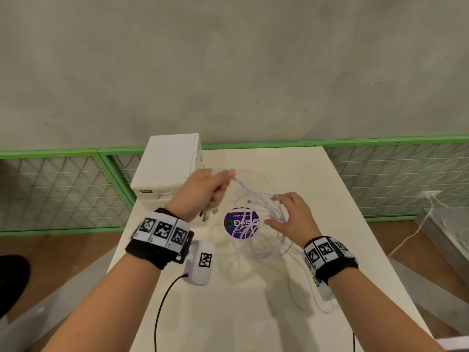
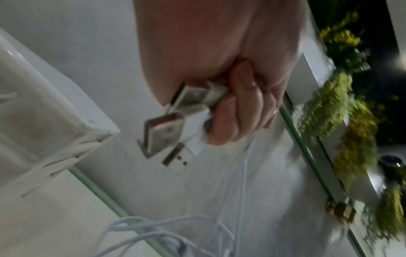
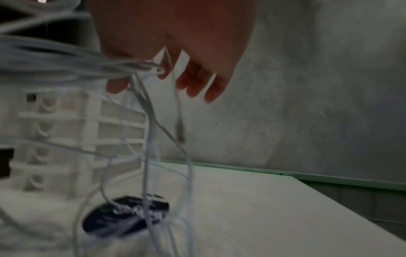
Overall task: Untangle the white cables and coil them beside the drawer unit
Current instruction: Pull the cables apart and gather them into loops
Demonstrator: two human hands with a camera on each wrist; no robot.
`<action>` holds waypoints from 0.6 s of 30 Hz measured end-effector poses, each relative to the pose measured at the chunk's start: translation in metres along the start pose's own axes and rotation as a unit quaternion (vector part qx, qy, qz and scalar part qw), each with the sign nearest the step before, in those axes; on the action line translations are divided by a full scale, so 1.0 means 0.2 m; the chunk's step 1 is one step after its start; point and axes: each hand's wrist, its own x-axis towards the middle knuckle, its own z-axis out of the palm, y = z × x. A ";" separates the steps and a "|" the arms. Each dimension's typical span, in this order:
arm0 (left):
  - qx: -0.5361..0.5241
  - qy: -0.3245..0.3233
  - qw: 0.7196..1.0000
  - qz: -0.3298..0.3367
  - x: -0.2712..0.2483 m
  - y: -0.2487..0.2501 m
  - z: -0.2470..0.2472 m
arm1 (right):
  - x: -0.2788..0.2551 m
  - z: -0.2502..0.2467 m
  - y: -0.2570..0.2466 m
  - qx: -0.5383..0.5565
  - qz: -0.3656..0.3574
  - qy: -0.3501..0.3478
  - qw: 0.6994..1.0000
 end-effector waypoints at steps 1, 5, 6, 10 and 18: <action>-0.009 0.021 1.000 0.012 0.00 0.02 -0.02 | -0.02 0.01 0.04 0.011 0.011 -0.023 1.000; -0.007 0.059 0.998 0.028 -0.01 0.05 -0.03 | -0.05 -0.01 0.12 0.060 0.103 -0.102 0.988; 0.002 0.065 0.997 0.029 -0.01 0.05 -0.02 | -0.05 -0.01 0.12 0.057 0.111 -0.110 0.986; 0.041 0.073 0.996 0.027 -0.02 0.05 0.01 | -0.05 -0.04 0.01 0.173 0.094 -0.032 0.980; 0.050 -0.013 0.997 0.055 -0.04 0.07 0.11 | 0.03 -0.01 -0.28 0.290 0.025 -0.018 0.957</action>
